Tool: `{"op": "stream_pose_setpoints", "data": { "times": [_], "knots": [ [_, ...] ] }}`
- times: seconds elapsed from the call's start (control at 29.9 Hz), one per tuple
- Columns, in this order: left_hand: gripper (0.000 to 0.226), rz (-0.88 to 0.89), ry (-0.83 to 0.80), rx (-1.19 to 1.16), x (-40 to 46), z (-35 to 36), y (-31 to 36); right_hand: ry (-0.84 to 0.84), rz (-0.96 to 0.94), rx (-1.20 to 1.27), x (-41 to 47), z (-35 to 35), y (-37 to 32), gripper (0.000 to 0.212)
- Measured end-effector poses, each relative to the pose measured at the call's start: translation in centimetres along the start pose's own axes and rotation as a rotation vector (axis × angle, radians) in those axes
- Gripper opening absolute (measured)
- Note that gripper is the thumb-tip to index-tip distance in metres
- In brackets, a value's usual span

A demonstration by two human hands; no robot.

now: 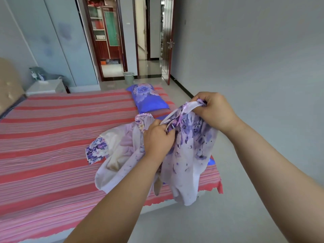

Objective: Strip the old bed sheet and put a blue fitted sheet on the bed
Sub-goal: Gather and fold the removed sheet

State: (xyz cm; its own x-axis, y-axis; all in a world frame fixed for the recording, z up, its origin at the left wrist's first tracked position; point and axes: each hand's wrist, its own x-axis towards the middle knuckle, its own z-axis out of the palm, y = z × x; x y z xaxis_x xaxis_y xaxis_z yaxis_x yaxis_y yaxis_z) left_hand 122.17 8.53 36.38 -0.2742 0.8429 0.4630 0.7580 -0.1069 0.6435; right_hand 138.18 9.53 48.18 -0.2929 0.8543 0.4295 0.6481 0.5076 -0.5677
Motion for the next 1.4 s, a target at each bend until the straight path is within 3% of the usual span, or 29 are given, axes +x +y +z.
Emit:
{"op": "stream_pose_setpoints", "data": {
  "times": [0.07,0.17,0.3,0.47,0.57,0.67,0.77,0.84,0.9,0.97,1.04,1.1,1.17,1.27,1.4],
  "knots": [
    [0.029,-0.121,-0.064,0.135,0.4,0.2,-0.3,0.004,-0.021,-0.01,-0.5,0.1,0.4,0.006],
    [0.033,-0.279,-0.066,0.223,0.2,0.8,-3.1,0.072,-0.036,0.068,-1.3,-0.1,0.6,0.009],
    [0.036,-0.383,0.019,0.298,0.7,0.7,-6.6,0.179,0.032,0.195,-1.6,-0.5,1.9,0.035],
    [0.045,-0.664,-0.015,0.129,3.6,-1.0,-8.5,0.291,0.114,0.449,-1.2,-0.6,3.2,0.027],
    [0.044,-0.746,0.078,0.097,4.5,-3.2,-10.7,0.351,0.085,0.493,-0.8,-1.1,4.0,0.027],
    [0.041,-0.613,0.366,0.176,6.7,-7.6,-9.5,0.378,0.114,0.51,0.3,-0.8,5.7,0.022],
    [0.045,-0.233,0.704,0.306,9.7,-12.5,-5.3,0.469,0.183,0.494,2.5,-0.3,7.7,0.028],
    [0.051,-0.037,0.803,0.383,10.8,-14.1,-4.2,0.547,0.253,0.495,4.1,-0.3,8.9,0.021],
    [0.058,-0.091,0.622,0.494,10.6,-14.1,-6.2,0.648,0.334,0.535,5.3,-0.7,10.0,0.011],
    [0.064,-0.312,0.294,0.615,9.5,-13.1,-9.9,0.698,0.347,0.553,6.1,-1.0,10.6,0.013],
    [0.061,-0.472,-0.007,0.619,7.9,-11.6,-13.1,0.686,0.307,0.495,6.6,-0.8,10.1,0.018],
    [0.052,-0.55,-0.19,0.544,6.3,-9.7,-16.2,0.646,0.252,0.443,7.1,0.2,8.6,0.013],
    [0.044,-0.592,-0.185,0.488,4.7,-8.8,-18.4,0.614,0.208,0.433,7.4,1.5,7.4,0.013],
    [0.041,-0.624,0.08,0.339,3.7,-9.6,-19.9,0.585,0.213,0.408,7.6,3.3,6.4,0.013],
    [0.015,-0.998,0.242,-0.303,3.2,-9.4,-23.5,0.49,0.246,0.407,7.8,6.4,5.0,0.015]
  ]
}}
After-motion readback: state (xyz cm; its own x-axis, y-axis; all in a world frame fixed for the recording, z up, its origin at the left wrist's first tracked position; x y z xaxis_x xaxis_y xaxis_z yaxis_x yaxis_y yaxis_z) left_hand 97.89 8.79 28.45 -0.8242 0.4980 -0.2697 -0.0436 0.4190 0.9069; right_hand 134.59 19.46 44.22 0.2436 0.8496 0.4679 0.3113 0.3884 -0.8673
